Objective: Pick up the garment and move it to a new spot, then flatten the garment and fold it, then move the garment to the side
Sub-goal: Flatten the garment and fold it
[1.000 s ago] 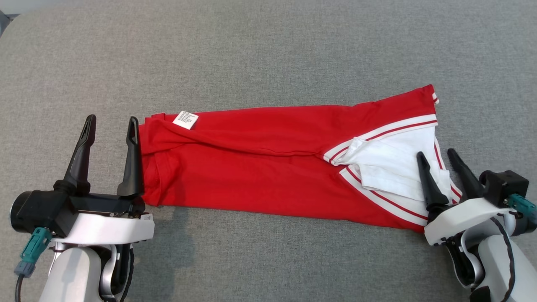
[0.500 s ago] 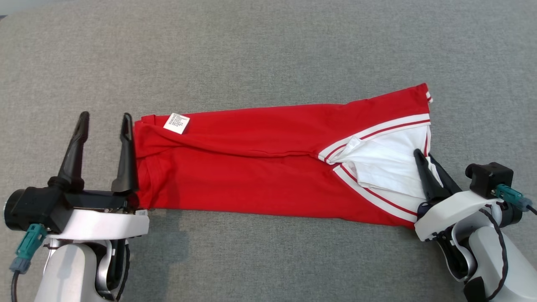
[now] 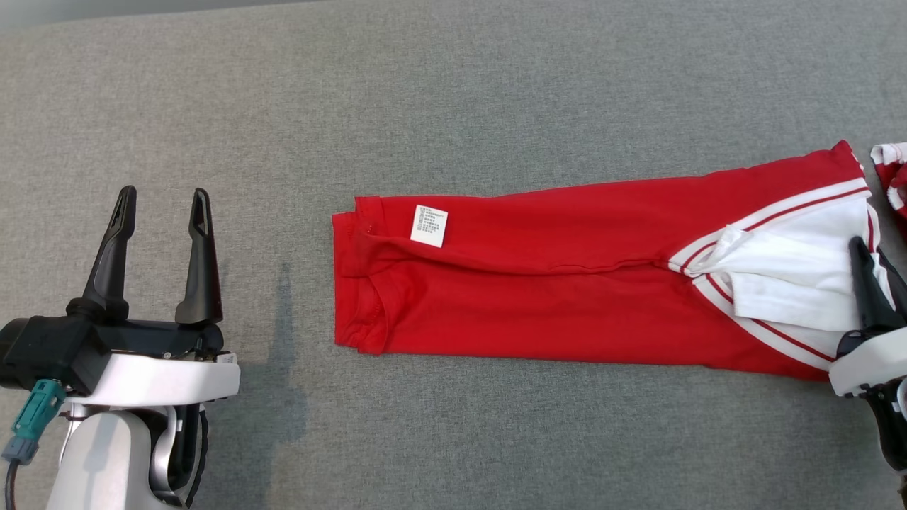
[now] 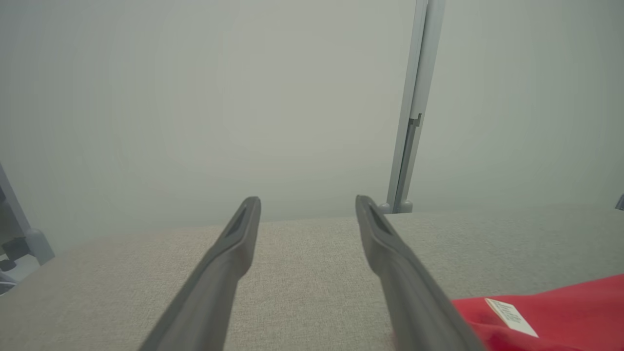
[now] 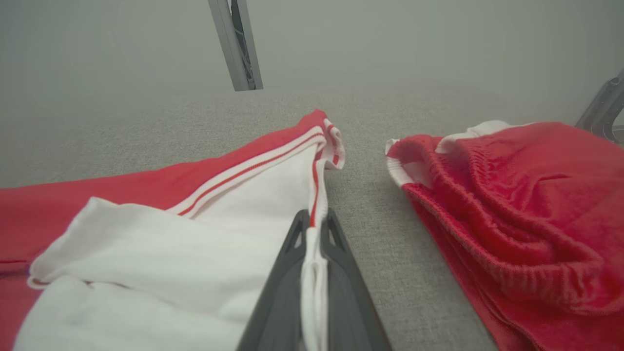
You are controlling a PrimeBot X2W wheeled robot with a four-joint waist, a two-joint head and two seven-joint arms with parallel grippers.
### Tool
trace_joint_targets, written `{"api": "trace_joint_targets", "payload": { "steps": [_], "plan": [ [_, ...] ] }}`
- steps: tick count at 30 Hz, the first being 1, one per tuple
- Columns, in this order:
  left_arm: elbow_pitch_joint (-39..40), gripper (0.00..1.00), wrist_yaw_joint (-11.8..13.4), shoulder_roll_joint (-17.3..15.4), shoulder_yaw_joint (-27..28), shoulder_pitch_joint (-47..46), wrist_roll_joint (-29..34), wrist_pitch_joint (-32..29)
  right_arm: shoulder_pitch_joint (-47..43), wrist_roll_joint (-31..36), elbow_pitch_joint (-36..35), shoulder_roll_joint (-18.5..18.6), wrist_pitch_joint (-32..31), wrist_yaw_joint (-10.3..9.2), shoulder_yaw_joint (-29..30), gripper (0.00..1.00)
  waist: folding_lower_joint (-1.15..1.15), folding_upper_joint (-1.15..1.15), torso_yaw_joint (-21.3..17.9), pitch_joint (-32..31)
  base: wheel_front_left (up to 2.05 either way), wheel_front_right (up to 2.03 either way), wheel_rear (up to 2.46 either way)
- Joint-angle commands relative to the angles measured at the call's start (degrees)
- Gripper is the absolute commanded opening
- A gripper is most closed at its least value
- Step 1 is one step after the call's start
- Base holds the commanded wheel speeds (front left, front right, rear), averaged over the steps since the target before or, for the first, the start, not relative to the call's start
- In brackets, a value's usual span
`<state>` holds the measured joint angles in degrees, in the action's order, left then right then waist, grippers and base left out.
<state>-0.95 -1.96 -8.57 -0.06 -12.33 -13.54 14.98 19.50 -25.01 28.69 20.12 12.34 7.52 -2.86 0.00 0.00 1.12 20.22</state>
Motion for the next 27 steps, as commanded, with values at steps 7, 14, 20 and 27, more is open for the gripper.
{"api": "trace_joint_targets", "payload": {
  "steps": [7, 14, 20, 27],
  "plan": [
    [0.01, 1.00, -0.43, -0.17, 0.14, -0.44, 0.54, 0.20, 0.61, 0.12, -7.28, -2.16, -2.73, -0.04, -0.55, 0.00, 0.00, 0.00, -0.41, -0.41, 0.00, 0.00, 0.00],
    [-0.15, 1.00, -0.36, -0.20, -0.23, 0.45, 0.78, 0.20, 1.79, 4.08, -21.25, -7.64, -8.47, -0.04, -3.97, 0.00, 0.00, 0.00, -0.20, -1.55, 0.00, 0.00, 0.00],
    [-0.56, 1.00, -0.63, 0.22, -1.57, -0.49, 0.84, 0.20, 5.08, 5.45, -26.34, -12.63, -13.20, -0.04, -14.53, 0.00, 0.00, 0.00, 1.44, -1.79, 0.00, 0.00, 0.00],
    [-1.48, 1.00, -1.23, 1.34, -3.10, -1.74, 0.26, 0.20, 9.31, 4.17, -18.91, -16.20, -13.36, -0.04, -26.03, 0.00, 0.00, 0.00, 4.88, -0.84, 0.00, 0.00, 0.00]
  ]
}}
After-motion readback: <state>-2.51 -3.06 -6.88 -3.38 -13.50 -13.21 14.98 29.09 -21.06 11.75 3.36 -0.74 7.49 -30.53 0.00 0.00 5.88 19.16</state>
